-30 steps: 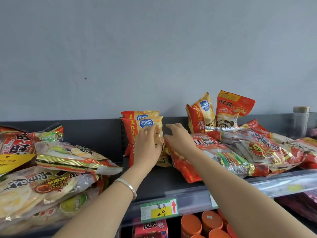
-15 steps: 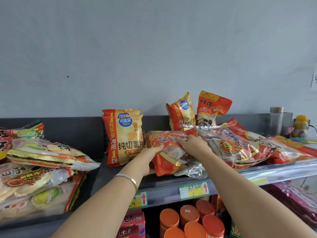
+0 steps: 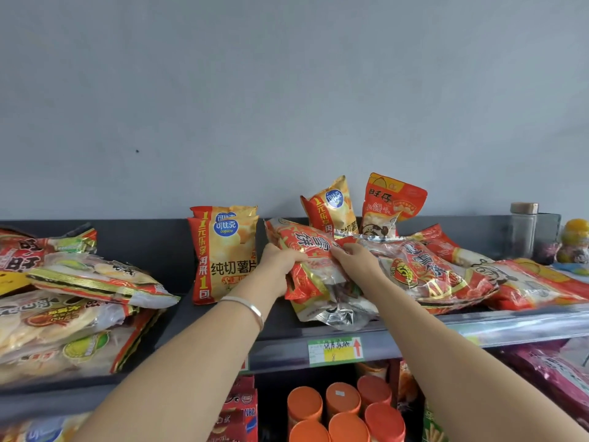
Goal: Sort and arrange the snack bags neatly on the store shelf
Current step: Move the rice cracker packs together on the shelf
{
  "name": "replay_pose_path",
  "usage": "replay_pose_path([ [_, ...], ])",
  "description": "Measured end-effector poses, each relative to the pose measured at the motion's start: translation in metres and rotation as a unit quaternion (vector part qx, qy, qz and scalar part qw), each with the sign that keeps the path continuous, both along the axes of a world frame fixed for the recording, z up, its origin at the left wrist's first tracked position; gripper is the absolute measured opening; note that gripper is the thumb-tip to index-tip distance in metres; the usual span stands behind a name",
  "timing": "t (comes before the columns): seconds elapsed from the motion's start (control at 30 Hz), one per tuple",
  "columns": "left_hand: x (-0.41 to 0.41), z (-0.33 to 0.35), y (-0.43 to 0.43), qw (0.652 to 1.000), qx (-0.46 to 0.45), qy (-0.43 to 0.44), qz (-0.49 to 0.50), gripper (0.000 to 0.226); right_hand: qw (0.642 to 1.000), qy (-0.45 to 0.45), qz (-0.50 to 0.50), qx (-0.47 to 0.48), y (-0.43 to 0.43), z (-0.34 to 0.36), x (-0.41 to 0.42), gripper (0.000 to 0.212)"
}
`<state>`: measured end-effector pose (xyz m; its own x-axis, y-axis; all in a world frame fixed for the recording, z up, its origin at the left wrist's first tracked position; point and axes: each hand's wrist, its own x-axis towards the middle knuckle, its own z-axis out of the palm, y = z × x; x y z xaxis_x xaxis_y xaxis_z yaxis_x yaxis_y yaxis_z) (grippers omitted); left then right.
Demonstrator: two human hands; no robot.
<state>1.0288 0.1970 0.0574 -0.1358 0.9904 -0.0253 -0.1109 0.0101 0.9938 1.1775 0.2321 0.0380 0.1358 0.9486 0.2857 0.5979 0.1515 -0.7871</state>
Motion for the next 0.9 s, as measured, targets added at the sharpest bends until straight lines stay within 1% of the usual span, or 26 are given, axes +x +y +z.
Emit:
replay_pose_path([
  [0.1, -0.008, 0.007, -0.005, 0.998, 0.033, -0.025, 0.037, 0.054, 0.999, 0.033, 0.019, 0.029, -0.006, 0.010, -0.004, 0.053],
  [0.2, -0.021, 0.019, -0.011, 0.994, 0.062, -0.053, 0.069, 0.055, 0.995, 0.061, 0.039, 0.070, -0.010, 0.021, -0.013, 0.050],
  [0.27, -0.031, 0.027, -0.014, 0.990, 0.083, -0.079, 0.087, 0.055, 0.991, 0.080, 0.035, 0.098, -0.010, 0.027, -0.019, 0.047],
  [0.33, -0.040, 0.033, -0.016, 0.982, 0.106, -0.110, 0.110, 0.055, 0.989, 0.079, 0.005, 0.122, -0.013, 0.034, -0.025, 0.050],
  [0.4, -0.046, 0.038, -0.019, 0.973, 0.125, -0.152, 0.123, 0.055, 0.988, 0.048, -0.061, 0.131, -0.014, 0.037, -0.030, 0.059],
  [0.43, -0.047, 0.039, -0.020, 0.968, 0.134, -0.174, 0.125, 0.057, 0.986, 0.048, -0.093, 0.131, -0.015, 0.039, -0.032, 0.066],
  [0.5, -0.045, 0.039, -0.023, 0.958, 0.146, -0.213, 0.125, 0.059, 0.977, 0.111, -0.137, 0.120, -0.018, 0.044, -0.035, 0.086],
  [0.53, -0.042, 0.038, -0.025, 0.953, 0.150, -0.233, 0.126, 0.060, 0.970, 0.171, -0.140, 0.099, -0.020, 0.046, -0.037, 0.093],
  [0.57, -0.039, 0.036, -0.026, 0.947, 0.151, -0.254, 0.127, 0.060, 0.956, 0.252, -0.129, 0.071, -0.023, 0.048, -0.039, 0.097],
  [0.6, -0.035, 0.033, -0.026, 0.941, 0.151, -0.274, 0.126, 0.060, 0.930, 0.352, -0.100, 0.031, -0.023, 0.048, -0.042, 0.098],
  [0.63, -0.032, 0.029, -0.026, 0.937, 0.148, -0.290, 0.125, 0.060, 0.889, 0.454, -0.052, -0.009, -0.026, 0.050, -0.046, 0.093],
  [0.67, -0.029, 0.025, -0.025, 0.935, 0.144, -0.299, 0.123, 0.059, 0.846, 0.532, 0.010, -0.044, -0.029, 0.049, -0.051, 0.084],
  [0.7, -0.026, 0.021, -0.023, 0.936, 0.139, -0.300, 0.120, 0.056, 0.814, 0.575, 0.063, -0.062, -0.033, 0.049, -0.056, 0.077],
  [0.73, -0.023, 0.016, -0.022, 0.939, 0.136, -0.293, 0.117, 0.054, 0.799, 0.589, 0.096, -0.070, -0.036, 0.047, -0.062, 0.074],
  [0.77, -0.021, 0.010, -0.021, 0.944, 0.133, -0.280, 0.114, 0.051, 0.791, 0.596, 0.116, -0.075, -0.036, 0.044, -0.067, 0.077],
  [0.83, -0.022, 0.000, -0.021, 0.957, 0.125, -0.240, 0.108, 0.049, 0.782, 0.605, 0.126, -0.079, -0.035, 0.038, -0.074, 0.084],
  [0.9, -0.031, -0.005, -0.025, 0.968, 0.124, -0.206, 0.073, 0.049, 0.766, 0.631, 0.112, -0.053, -0.035, 0.036, -0.076, 0.074],
])
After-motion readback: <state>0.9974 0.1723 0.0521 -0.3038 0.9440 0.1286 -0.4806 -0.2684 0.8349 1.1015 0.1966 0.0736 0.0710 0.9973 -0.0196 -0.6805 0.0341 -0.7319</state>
